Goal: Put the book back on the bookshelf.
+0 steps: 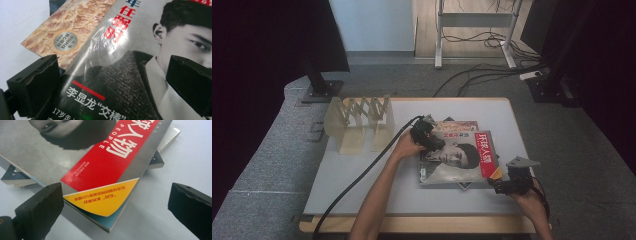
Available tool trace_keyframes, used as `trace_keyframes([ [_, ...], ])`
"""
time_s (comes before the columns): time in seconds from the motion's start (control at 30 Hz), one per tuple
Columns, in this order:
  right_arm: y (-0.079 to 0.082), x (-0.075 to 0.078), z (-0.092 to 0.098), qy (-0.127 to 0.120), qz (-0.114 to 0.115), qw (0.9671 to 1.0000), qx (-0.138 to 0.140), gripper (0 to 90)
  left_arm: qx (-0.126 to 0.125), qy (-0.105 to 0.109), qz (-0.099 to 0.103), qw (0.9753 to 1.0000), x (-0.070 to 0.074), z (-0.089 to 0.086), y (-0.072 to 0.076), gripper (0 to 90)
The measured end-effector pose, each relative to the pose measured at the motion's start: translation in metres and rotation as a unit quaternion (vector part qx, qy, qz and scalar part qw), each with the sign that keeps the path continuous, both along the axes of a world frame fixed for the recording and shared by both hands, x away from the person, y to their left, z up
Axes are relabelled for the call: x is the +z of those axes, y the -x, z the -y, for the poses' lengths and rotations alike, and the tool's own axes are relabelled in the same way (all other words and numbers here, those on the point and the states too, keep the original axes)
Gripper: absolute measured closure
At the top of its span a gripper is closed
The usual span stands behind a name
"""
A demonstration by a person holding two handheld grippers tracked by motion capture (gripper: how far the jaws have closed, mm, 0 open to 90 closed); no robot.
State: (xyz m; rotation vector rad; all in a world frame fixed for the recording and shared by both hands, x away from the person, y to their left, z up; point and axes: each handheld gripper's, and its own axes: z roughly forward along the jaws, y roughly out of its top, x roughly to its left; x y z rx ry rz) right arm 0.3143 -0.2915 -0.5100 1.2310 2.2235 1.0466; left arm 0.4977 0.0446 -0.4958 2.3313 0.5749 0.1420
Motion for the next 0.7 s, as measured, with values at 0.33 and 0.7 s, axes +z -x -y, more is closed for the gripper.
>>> trace_keyframes([
  [0.33,-0.005,-0.002,0.005,0.001,-0.003,0.9999,-0.013,0.0,0.006,-0.016,-0.004,0.9998,0.002,-0.002,0.007,0.0],
  [0.7,-0.013,0.001,0.01,0.018,0.0,0.9995,-0.026,0.0,0.001,-0.022,-0.008,0.9997,0.002,-0.011,0.018,0.0],
])
